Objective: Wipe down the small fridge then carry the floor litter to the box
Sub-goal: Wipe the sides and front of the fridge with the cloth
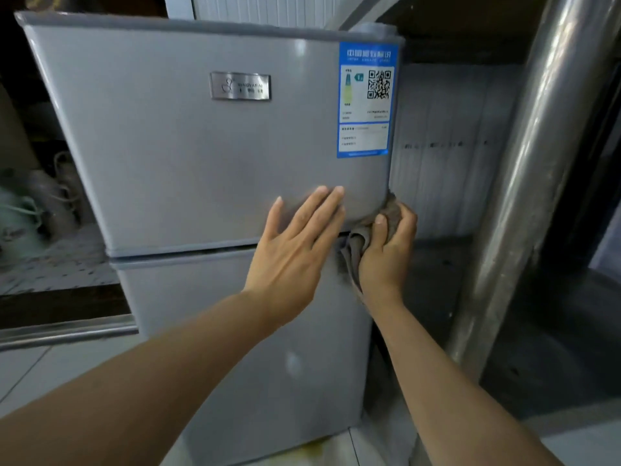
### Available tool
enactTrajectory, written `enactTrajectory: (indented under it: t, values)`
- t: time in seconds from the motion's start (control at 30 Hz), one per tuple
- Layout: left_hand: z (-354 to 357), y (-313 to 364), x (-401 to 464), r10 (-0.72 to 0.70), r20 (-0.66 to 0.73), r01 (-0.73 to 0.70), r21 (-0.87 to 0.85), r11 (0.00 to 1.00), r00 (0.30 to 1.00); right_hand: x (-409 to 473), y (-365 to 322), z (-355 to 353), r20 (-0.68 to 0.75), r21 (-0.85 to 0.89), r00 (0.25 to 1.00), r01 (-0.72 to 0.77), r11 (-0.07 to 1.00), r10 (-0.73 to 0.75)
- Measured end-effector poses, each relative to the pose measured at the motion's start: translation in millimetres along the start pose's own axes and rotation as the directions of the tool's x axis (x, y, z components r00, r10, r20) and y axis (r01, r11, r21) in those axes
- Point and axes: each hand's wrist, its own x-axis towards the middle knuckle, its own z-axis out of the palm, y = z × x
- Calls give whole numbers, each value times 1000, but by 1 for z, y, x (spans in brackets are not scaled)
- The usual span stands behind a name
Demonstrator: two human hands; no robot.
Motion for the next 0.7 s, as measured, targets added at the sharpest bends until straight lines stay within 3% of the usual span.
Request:
enactTrajectory:
  t: [0.2, 0.53, 0.7]
  values:
    - [18, 5, -20, 59, -31, -56, 87, 995, 998, -13, 14, -3, -13, 29, 998, -56, 998, 57]
    - [53, 28, -62, 196, 88, -207, 145, 967, 977, -73, 80, -25, 8, -95, 990, -142, 985, 144]
    - [72, 37, -83, 275, 88, -285, 131, 950, 957, -116, 128, -42, 34, -153, 953, -292, 944, 300]
